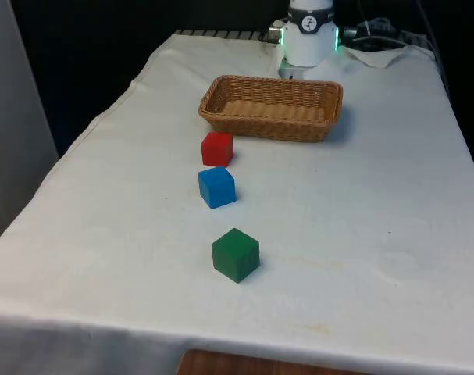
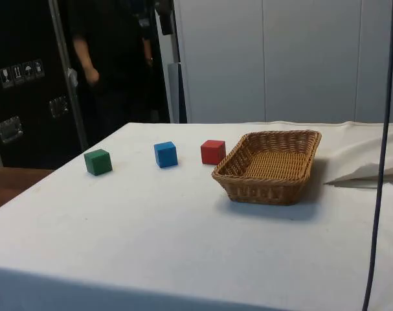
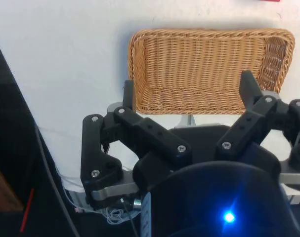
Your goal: Pick up the blue cube and place it into the basket.
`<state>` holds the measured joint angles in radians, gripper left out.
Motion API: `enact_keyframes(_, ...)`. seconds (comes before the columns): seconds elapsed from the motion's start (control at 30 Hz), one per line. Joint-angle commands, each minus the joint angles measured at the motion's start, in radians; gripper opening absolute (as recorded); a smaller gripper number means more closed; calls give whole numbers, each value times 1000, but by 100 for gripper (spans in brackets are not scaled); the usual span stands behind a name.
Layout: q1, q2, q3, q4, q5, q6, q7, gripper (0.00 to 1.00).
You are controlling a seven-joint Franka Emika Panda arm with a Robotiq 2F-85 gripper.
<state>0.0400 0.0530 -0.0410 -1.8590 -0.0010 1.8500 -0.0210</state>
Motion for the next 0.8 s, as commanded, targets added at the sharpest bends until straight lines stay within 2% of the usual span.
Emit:
enact_keyframes(0.0, 0, 10, 0, 7, -1, 6, 0, 100)
enact_keyframes(0.23, 0, 29, -1, 9, -2, 33, -2, 100)
enact_keyframes(0.47, -6, 71, -11, 33, -1, 45, -15, 100)
enact_keyframes(0.5, -4, 58, -10, 25, -2, 40, -12, 100)
enact_keyframes(0.63, -10, 103, -15, 46, -1, 70, -23, 100)
enact_keyframes(0.77, -10, 124, -21, 52, -4, 93, -26, 100)
